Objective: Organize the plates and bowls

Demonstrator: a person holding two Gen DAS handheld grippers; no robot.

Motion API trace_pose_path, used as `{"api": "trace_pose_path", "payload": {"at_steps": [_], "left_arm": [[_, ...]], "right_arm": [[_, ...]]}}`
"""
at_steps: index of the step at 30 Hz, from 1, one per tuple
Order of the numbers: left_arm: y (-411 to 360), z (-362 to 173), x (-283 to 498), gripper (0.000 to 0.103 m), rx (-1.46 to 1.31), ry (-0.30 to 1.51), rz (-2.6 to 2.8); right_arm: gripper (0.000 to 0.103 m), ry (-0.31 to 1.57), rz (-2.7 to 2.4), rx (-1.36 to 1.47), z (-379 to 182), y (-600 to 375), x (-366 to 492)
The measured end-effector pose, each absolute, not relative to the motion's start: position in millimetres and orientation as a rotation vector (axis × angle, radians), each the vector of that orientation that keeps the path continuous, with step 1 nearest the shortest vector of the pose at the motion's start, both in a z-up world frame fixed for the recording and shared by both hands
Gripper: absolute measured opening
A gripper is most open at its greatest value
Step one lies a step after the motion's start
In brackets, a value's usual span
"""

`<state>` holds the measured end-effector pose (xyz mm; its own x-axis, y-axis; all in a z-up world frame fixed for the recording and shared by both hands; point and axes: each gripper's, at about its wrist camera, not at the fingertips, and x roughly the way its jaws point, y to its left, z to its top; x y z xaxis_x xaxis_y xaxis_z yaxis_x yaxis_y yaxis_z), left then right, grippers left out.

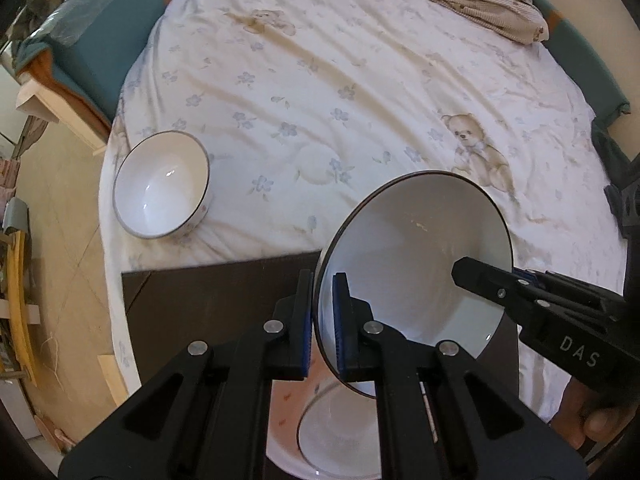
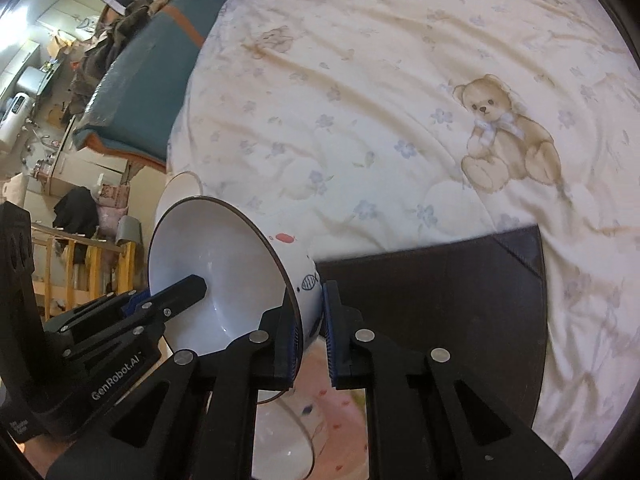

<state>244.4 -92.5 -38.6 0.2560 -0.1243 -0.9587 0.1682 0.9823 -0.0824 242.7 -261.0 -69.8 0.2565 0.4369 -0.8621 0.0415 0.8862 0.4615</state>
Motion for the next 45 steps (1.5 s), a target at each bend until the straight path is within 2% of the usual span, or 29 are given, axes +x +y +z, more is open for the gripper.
{"api": "trace_pose_path", "payload": {"at_steps": [15,25,29,39,45], "left_arm": [[-54.0,-3.4,160.8,0.007,-0.016,1.194,-0.238],[-44.0,-18.6,140.1,0.007,-0.052,1.148,-0.254],[-38.0,-36.6,140.0,0.007,-0.126,1.225,-0.264],[-61.4,-59.7,136.9,0.007,0.019,1.242,-0.256],[-61.0,-65.2,140.2,0.007,0.018,1.264,-0.255]], "right_arm": [[0.013,1.209,0.343,0.371,-28.4,-231.7,163.1],[0.014,1.155,0.341,0.264,-24.2,-213.2,128.1],[0.015,1.162,0.336,0.283,-32.0,-213.8,122.3],[0.015,1.31,0.266,0.26,-74.9,-206.0,114.5],[0.014,1.321,0.237,0.258,-80.1,-210.6,111.6]]}}
